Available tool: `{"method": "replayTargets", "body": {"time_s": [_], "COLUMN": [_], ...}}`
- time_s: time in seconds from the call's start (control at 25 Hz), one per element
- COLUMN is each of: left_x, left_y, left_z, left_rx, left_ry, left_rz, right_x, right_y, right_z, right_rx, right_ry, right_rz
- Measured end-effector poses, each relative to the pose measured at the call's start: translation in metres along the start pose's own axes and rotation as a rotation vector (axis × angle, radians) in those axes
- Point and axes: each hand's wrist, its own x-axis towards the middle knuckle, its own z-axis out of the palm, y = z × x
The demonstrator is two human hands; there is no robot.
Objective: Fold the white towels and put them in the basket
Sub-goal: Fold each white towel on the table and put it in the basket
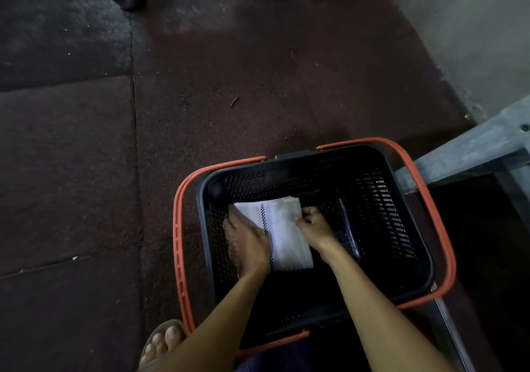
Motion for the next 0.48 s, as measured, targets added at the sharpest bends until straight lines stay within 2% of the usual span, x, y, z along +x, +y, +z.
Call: {"method": "replayTargets", "body": {"time_s": [0.08,0.16,0.2,0.28,0.36,0.48], "left_x": [-0.007,-0.005,-0.001,0.009,0.014,0.015], "left_y": [-0.004,-0.013,-0.018,-0.028,-0.041,-0.056], "left_z": [0.001,0.008,0.012,0.020,0.027,0.036], "left_rx": [0.058,0.260,0.321,0.379,0.474,0.586], "left_ry": [-0.016,-0.049,-0.071,-0.095,-0.085,0.001], "left_rz": [0.113,0.325,0.355,0.330,0.344,0.417], "right_x": [-0.005,-0.012,-0.013,-0.008,0.002,0.015], "right_y": [-0.001,-0.009,-0.012,-0.009,0.009,0.034], "right_z": [0.000,0.003,0.006,0.012,0.015,0.020], "right_rx": [-0.280,-0.563,-0.676,-0.869,-0.946,-0.895], "right_ry": [0.096,0.241,0.262,0.195,0.120,0.140], "right_rz": [-0.157,-0.393,-0.508,-0.644,-0.584,-0.464]}}
